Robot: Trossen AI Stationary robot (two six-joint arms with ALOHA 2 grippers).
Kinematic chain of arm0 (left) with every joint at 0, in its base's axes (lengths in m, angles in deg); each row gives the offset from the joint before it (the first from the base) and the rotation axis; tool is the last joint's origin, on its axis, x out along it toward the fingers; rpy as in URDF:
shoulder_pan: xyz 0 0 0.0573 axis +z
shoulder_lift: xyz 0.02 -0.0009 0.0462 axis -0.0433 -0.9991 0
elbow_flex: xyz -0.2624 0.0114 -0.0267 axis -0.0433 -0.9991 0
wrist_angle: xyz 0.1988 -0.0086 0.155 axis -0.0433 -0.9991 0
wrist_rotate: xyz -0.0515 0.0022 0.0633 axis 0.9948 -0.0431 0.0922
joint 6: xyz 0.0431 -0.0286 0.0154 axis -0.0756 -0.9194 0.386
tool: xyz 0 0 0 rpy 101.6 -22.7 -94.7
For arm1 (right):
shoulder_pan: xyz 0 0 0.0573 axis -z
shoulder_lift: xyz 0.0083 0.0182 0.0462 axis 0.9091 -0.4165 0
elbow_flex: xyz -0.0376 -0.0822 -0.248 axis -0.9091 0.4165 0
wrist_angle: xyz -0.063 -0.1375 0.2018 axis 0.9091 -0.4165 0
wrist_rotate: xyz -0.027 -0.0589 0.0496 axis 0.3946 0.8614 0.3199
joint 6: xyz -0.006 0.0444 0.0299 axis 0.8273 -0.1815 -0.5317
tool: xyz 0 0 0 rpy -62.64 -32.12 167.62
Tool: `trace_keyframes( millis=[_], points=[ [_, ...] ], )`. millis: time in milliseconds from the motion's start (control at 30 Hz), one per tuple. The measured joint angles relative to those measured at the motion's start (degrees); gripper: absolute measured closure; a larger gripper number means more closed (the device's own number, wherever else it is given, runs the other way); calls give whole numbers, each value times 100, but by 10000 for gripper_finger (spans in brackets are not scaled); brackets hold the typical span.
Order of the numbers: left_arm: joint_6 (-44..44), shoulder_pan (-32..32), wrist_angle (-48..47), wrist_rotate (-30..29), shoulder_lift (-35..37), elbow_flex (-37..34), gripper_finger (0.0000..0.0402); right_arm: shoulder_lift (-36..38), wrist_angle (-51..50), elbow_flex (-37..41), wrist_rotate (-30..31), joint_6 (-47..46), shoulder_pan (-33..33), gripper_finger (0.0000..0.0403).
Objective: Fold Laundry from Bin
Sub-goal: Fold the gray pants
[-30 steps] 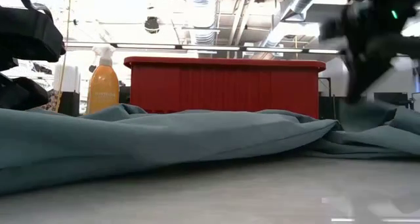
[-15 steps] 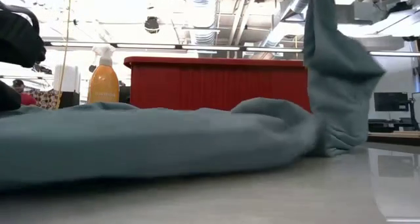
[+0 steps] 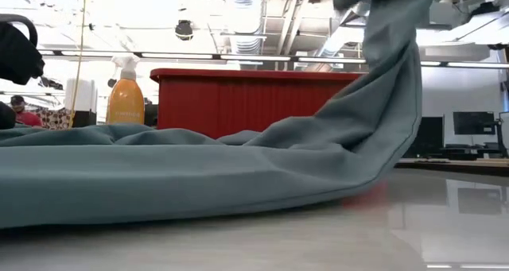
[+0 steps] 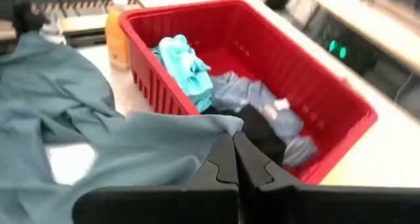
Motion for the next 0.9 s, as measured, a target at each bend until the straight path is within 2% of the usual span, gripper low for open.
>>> trace_keyframes(
  millis=[200, 367, 433, 533, 600, 700, 833, 900],
  points=[
    [-19, 0, 4, -27, 0, 0, 276, 282, -10, 878, -236, -1040, 681, 394],
    [-5, 2, 0, -51, 0, 9, 276, 829, -18, 2027, -386, -2022, 1285, 393],
    [-3, 2, 27, -59, -2, 11, 276, 1079, -22, 2519, -1082, -2478, 1582, 393],
    [148, -58, 214, -55, -2, 3, 276, 1402, -35, 3166, -2861, -2932, 1991, 392],
    [382, -120, 370, -56, -7, -2, 276, 1529, -33, 3461, -3589, -3065, 2111, 392],
    [567, -153, 466, -68, -9, 0, 276, 1593, -32, 3598, -3550, -3083, 2201, 392],
    [371, -153, 502, -48, -9, 2, 276, 1599, -5, 3503, -2819, -2571, 2712, 394],
    [248, -191, 584, 1, -10, 2, 276, 1600, -11, 3500, -2709, -2292, 3051, 394]
  ],
)
